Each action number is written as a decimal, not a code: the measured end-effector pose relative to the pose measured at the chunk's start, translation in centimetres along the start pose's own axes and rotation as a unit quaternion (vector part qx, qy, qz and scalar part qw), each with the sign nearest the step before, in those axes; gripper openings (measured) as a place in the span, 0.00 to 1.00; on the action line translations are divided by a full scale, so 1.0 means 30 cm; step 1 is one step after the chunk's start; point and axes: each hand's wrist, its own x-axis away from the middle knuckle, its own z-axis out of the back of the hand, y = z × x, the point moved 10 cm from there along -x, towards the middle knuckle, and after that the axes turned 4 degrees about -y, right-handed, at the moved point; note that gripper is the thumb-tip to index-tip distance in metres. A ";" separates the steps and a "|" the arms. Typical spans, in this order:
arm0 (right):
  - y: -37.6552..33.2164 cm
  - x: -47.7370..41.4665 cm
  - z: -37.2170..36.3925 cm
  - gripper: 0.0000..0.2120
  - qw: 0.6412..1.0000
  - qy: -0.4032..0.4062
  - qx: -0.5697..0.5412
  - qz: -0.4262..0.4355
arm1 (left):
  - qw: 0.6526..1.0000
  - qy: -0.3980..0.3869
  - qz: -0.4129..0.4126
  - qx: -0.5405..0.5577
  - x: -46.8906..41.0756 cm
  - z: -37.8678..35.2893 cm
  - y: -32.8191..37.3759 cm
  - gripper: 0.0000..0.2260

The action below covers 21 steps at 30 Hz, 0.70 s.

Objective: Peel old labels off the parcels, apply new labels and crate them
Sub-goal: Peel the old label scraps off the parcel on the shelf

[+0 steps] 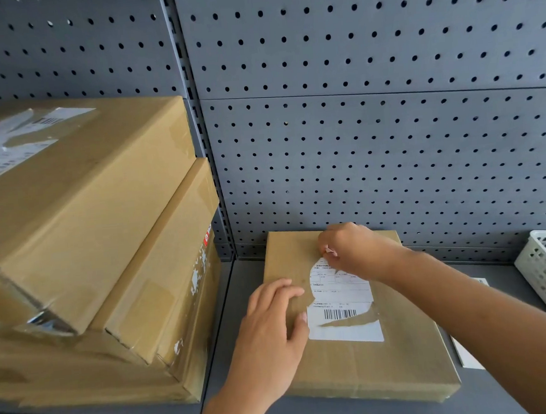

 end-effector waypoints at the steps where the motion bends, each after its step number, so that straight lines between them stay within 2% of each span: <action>1: -0.013 -0.007 0.001 0.06 0.999 -0.016 0.028 0.005 | 1.000 0.001 0.000 0.001 0.000 0.001 0.002 0.14; 4: -0.042 -0.016 0.003 0.09 0.995 -0.045 0.083 0.016 | 1.000 -0.001 0.002 0.000 0.000 0.001 0.001 0.14; 8: -0.044 -0.027 -0.010 0.07 0.993 -0.081 0.088 0.014 | 1.000 -0.004 0.002 0.001 -0.001 0.000 0.002 0.14; 18: -0.016 -0.026 -0.022 0.03 0.997 -0.069 -0.026 0.026 | 1.000 -0.002 0.001 0.002 0.001 0.004 0.005 0.14; 21: 0.002 -0.010 -0.013 0.03 0.995 -0.043 -0.082 0.027 | 1.000 -0.003 0.000 0.000 0.001 0.005 0.006 0.14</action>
